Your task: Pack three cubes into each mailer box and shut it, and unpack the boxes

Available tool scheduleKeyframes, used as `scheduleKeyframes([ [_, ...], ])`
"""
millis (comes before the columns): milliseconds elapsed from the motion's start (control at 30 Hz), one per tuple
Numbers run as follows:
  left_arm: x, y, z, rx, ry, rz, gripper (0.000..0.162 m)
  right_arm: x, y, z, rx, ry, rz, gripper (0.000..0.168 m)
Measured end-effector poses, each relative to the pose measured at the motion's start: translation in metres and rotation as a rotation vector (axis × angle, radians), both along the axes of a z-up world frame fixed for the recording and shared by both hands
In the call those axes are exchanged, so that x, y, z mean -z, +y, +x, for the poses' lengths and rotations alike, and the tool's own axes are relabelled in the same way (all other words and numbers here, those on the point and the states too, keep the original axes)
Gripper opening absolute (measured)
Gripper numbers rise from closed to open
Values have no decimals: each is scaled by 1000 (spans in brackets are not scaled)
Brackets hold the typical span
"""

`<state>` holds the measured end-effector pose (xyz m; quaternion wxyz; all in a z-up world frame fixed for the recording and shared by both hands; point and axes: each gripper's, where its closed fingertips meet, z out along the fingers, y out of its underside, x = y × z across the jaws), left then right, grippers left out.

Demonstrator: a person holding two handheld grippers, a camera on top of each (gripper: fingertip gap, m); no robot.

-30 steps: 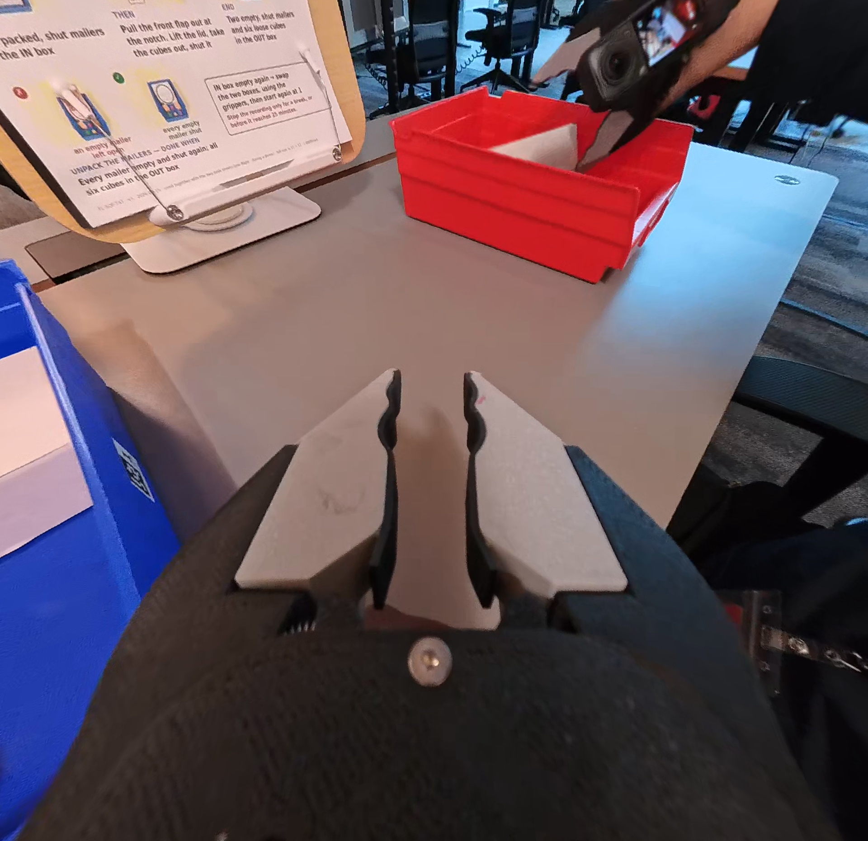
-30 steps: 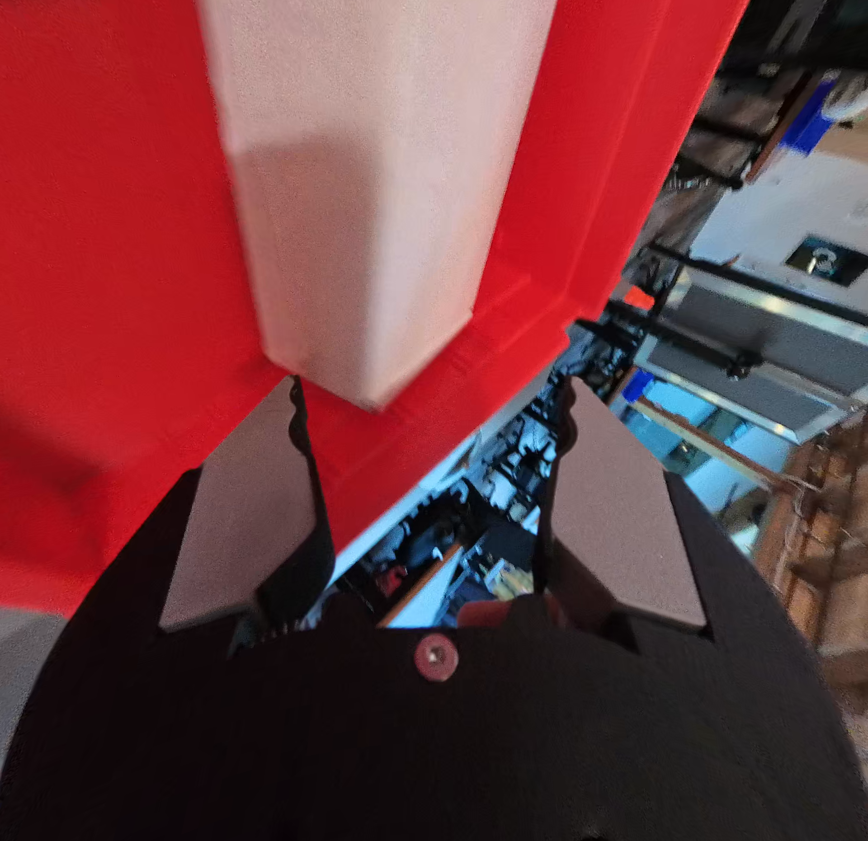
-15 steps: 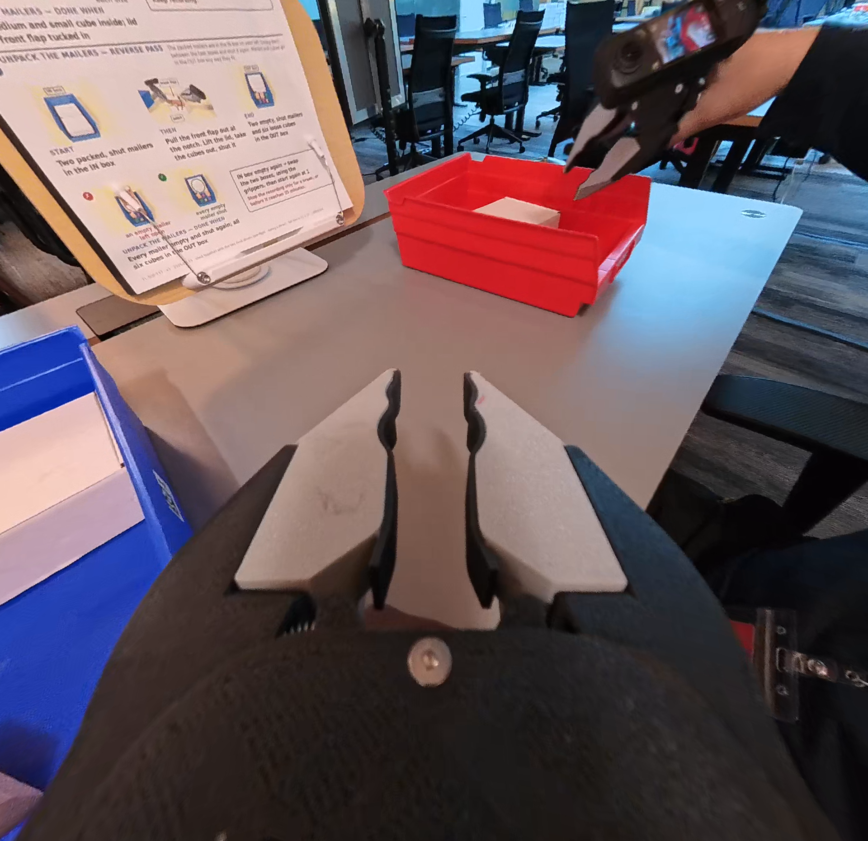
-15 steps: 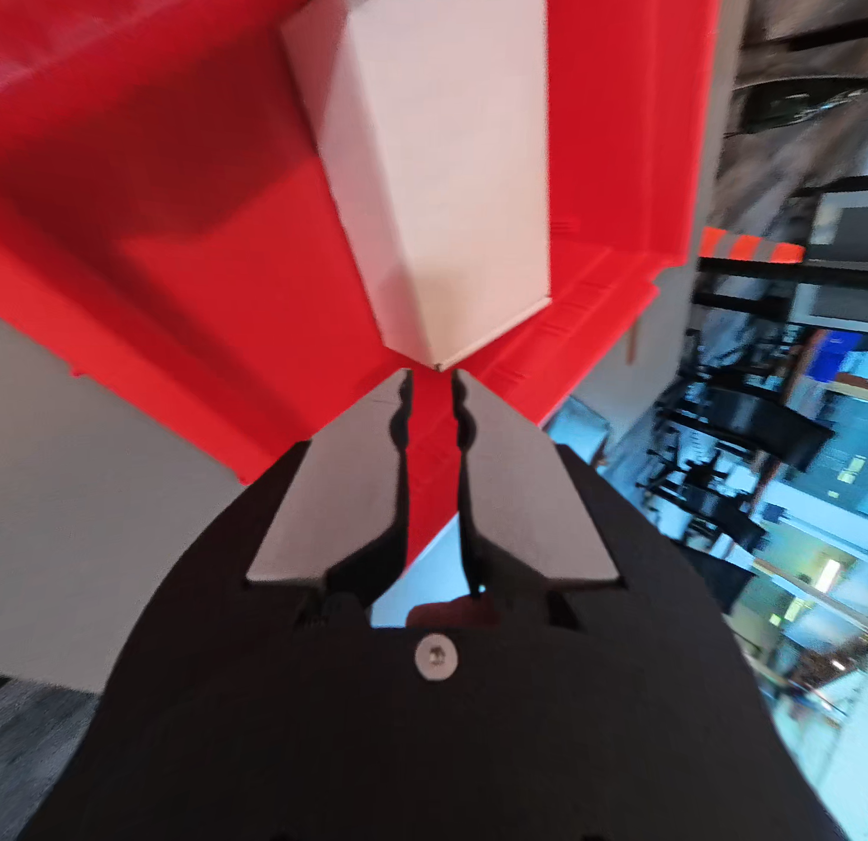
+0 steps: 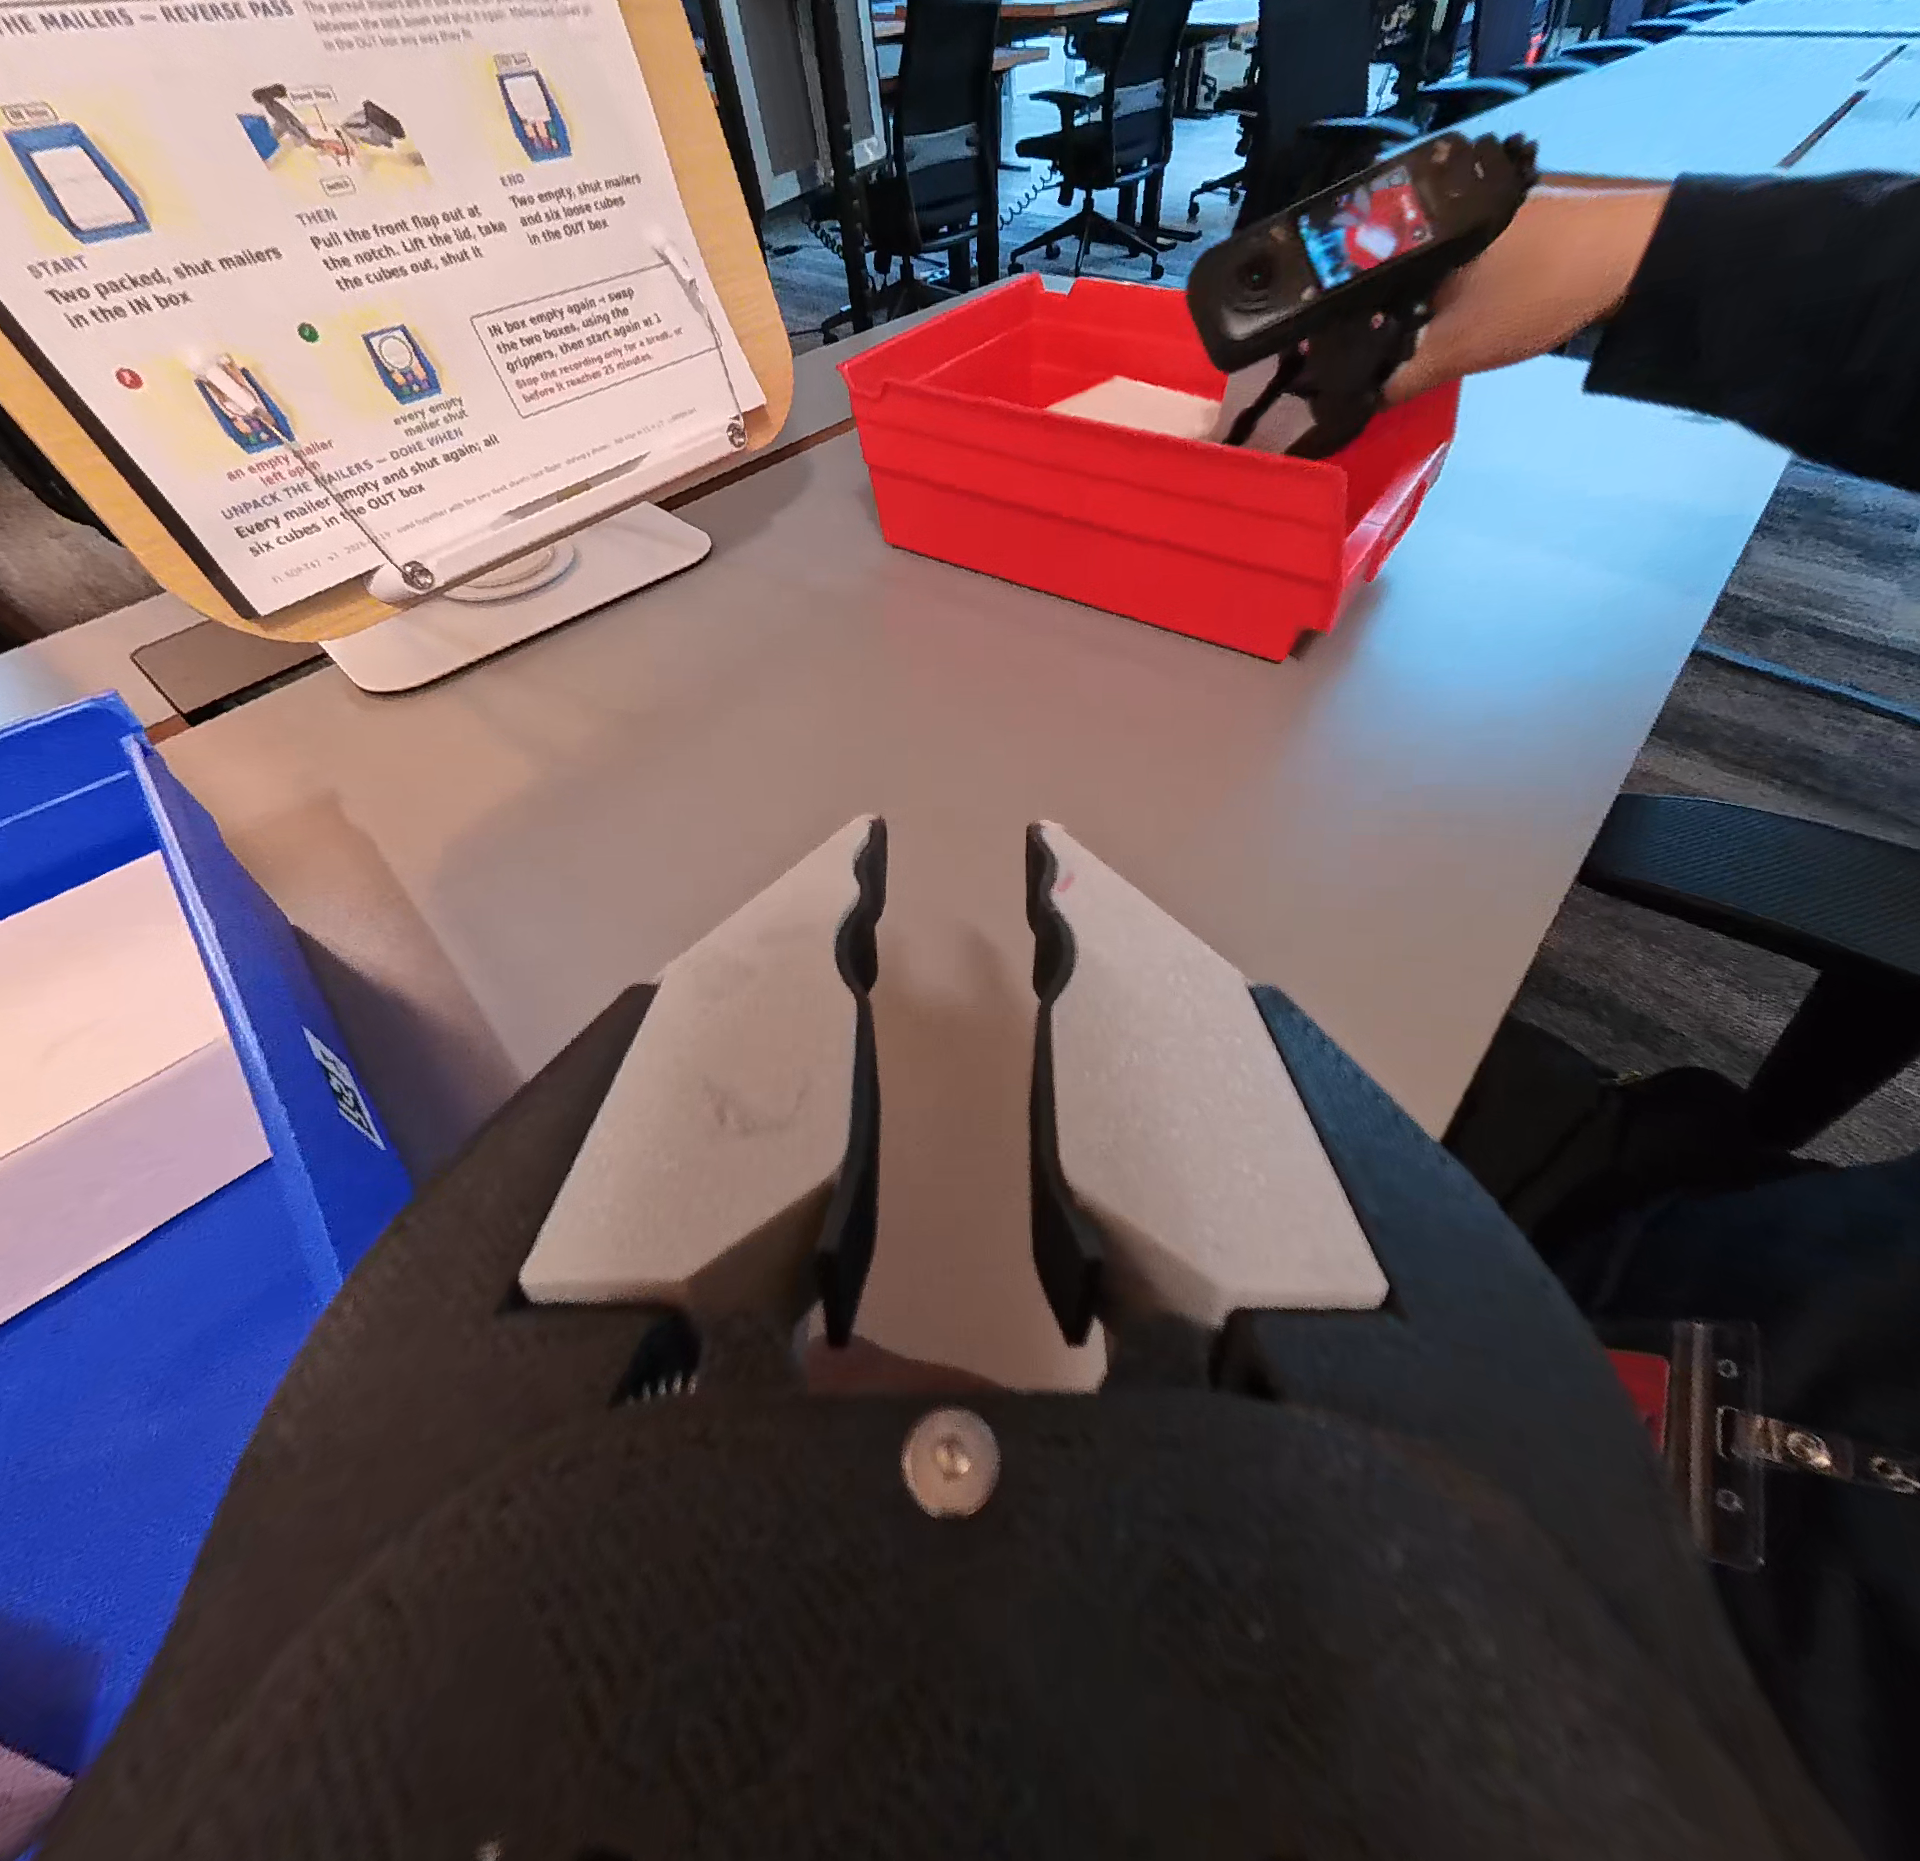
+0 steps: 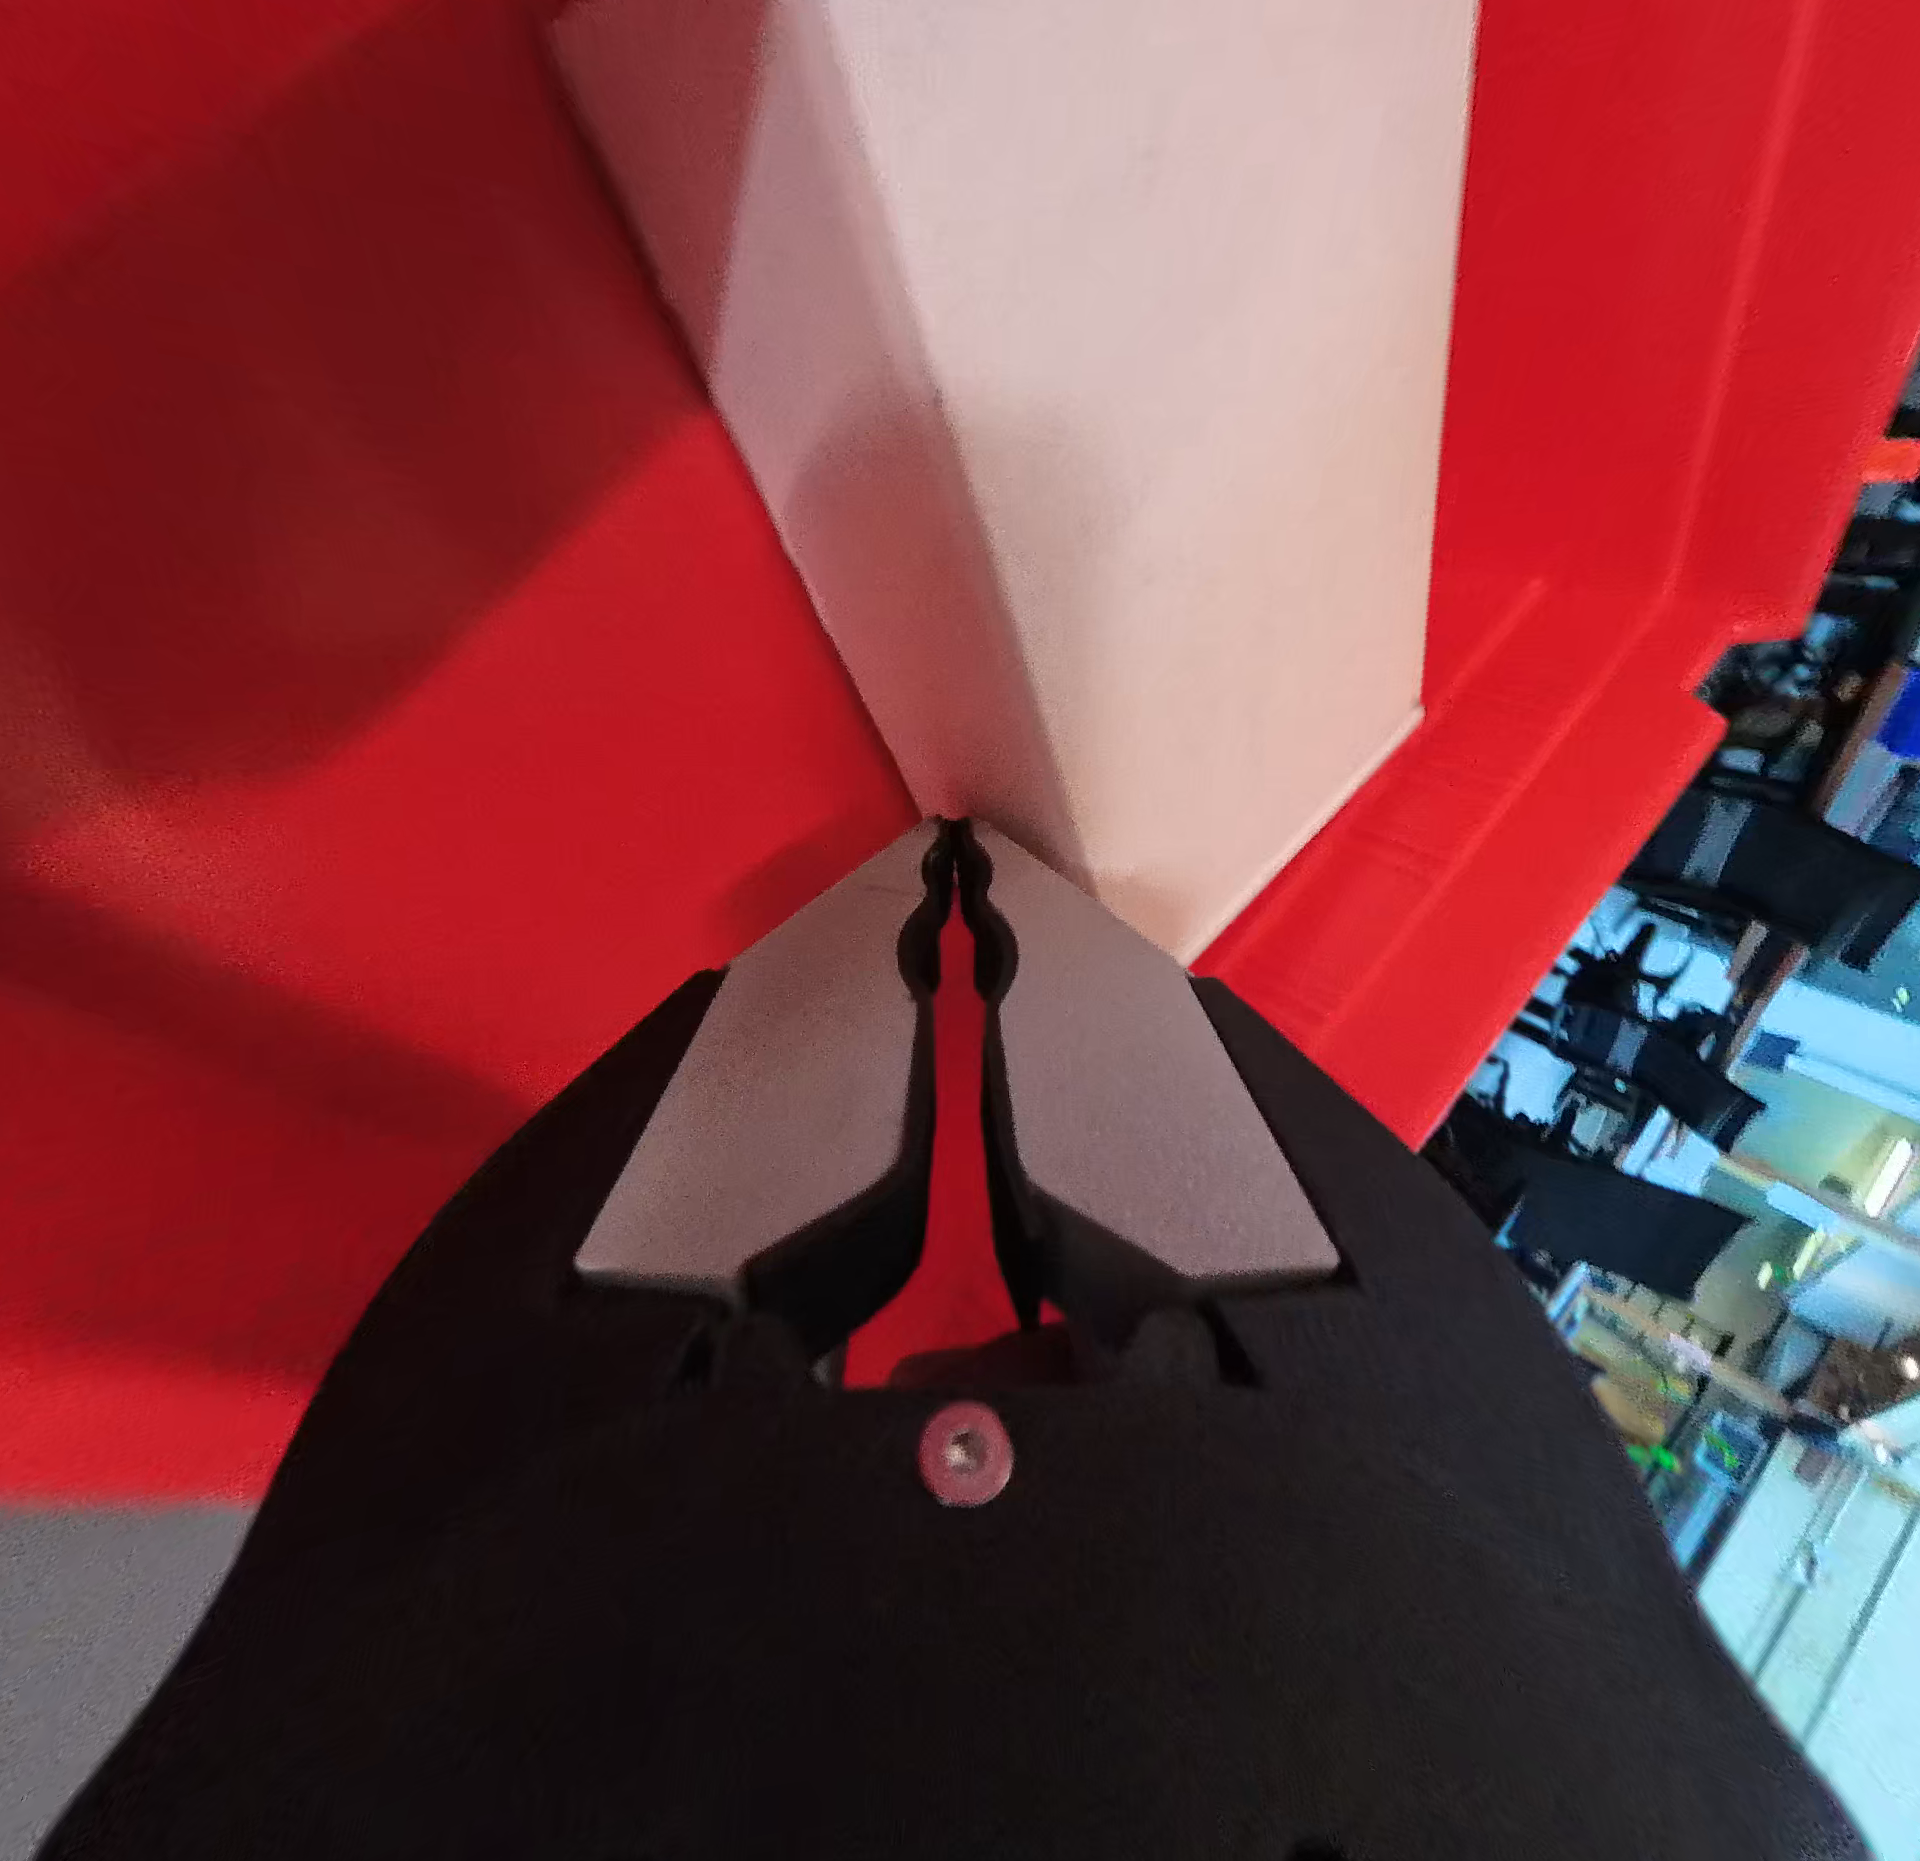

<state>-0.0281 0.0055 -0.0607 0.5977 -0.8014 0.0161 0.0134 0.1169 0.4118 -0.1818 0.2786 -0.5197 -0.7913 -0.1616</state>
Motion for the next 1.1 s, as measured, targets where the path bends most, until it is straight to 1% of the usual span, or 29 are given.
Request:
scheduleKeyframes([
  [100,1,-1,-4,-10,-2,-1,24,-1,17,-16,32,75,80,0],
  [133,0,-2,-5,-12,-6,3,24,1,16,-21,32,93,71,0],
  [233,-1,-3,-8,-18,-14,11,24,8,0,-36,11,147,-35,0],
  [300,-1,-4,-9,-17,-19,13,24,5,2,-46,7,196,-30,0],
  [433,0,-3,-8,-15,-14,9,24,5,8,-55,107,279,-105,0],
  [533,-2,-5,-8,-19,-2,10,24,2,-1,-55,141,319,-208,0],
  [600,-6,-8,-10,-24,-1,22,24,-9,-3,-52,135,349,-208,0],
  [667,-9,-11,-11,-25,-11,37,24,-15,-14,-50,105,363,-249,0],
  [733,-12,-11,-11,-19,-25,49,24,-10,-33,-49,51,326,-327,0],
  [767,-12,-10,-10,-15,-29,52,24,-7,-39,-50,30,314,-337,0],
  [833,-13,-9,-8,-12,-24,50,24,-3,-41,-58,6,324,-320,0],
  [900,-13,-8,-5,-7,-10,44,24,2,-48,-70,12,342,-365,0],
  [933,-13,-8,-4,-8,-1,41,24,4,-46,-76,32,358,-358,0],
  [1000,-12,-9,-4,-13,10,35,24,1,-30,-83,96,391,-272,0],
  [1100,-12,-13,-9,-28,-2,40,24,-8,-23,-92,142,463,-269,0],
])
